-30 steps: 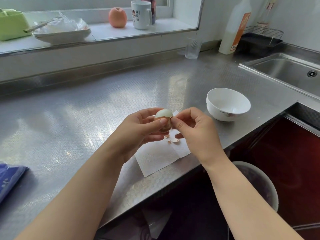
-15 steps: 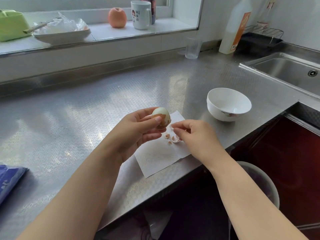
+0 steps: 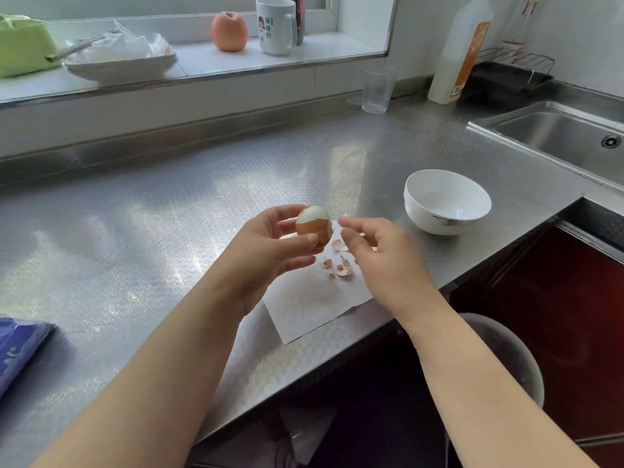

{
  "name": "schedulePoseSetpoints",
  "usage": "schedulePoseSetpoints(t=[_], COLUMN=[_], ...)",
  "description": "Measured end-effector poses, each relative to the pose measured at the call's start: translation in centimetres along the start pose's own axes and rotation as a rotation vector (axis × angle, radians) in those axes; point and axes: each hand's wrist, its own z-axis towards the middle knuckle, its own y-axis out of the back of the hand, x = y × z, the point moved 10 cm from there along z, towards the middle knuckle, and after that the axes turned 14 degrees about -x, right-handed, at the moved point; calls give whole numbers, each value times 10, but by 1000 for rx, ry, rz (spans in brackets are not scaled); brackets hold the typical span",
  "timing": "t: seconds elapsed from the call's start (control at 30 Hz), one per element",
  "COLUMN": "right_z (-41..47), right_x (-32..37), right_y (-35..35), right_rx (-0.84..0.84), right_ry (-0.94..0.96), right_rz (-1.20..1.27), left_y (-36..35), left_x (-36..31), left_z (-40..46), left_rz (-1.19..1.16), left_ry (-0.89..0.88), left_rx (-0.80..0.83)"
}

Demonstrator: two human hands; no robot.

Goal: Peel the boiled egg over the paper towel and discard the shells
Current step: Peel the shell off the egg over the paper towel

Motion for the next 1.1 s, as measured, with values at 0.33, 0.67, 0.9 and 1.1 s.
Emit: schedulePoseSetpoints(t=[0.33, 0.67, 0.9, 1.1], right_z=[-5, -9, 0, 8], right_x=[4, 6, -6, -13], right_y=[-3, -3, 2, 3], right_rx=[-80, -114, -138, -26], right_ry=[-157, -177, -216, -95], right_rz=[291, 341, 271, -24], left_y=[0, 0, -1, 1], left_x=[-5, -2, -1, -3], left_z=[-3, -2, -3, -1], left_rz=[112, 45, -62, -118], left_ry=[-118, -61, 4, 29], left_rx=[-61, -56, -15, -10])
